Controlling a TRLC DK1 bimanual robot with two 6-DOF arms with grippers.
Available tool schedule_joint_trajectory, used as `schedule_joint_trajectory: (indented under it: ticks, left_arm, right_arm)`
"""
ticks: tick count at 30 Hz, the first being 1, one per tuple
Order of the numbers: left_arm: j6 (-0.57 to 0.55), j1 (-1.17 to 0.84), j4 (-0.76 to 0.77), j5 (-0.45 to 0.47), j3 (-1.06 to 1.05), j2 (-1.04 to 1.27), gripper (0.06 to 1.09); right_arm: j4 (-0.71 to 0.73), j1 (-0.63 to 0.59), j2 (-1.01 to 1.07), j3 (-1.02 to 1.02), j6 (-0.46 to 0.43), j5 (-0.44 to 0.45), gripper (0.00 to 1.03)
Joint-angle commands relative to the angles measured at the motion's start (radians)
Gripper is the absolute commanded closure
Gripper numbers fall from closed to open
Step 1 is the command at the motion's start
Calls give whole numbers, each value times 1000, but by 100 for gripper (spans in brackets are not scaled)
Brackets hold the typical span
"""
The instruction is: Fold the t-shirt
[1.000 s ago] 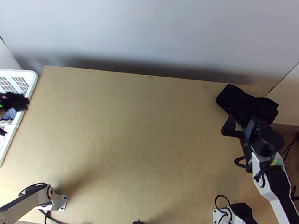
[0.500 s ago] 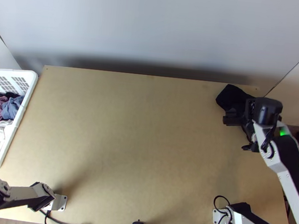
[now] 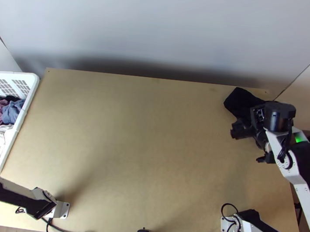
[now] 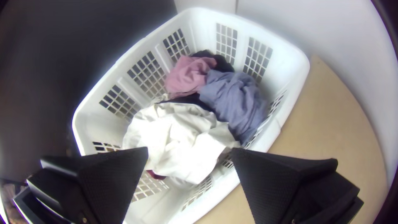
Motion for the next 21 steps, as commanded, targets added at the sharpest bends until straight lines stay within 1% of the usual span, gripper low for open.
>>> schedule_joint_trajectory:
  ticks: [1,8,15,18,21]
  left_arm:
    - [-50,-76,77,2,98,176,11]
    - [-113,-106,60,2,282,329,11]
    - [-181,-119,5,-5,518,586,11]
    - [-190,-131,-29,-5,618,688,11]
    - [-189,-149,-44,-9,667,753,11]
  right_arm:
    - [-39,21,-56,-58,-39,-8,5]
    - [-51,10,-73,-113,-62,-8,5]
    - [-57,-3,-73,-161,-80,-7,5]
    - [-63,-10,-73,-176,-86,-7,5]
    - [-65,-11,-67,-176,-94,-7,5]
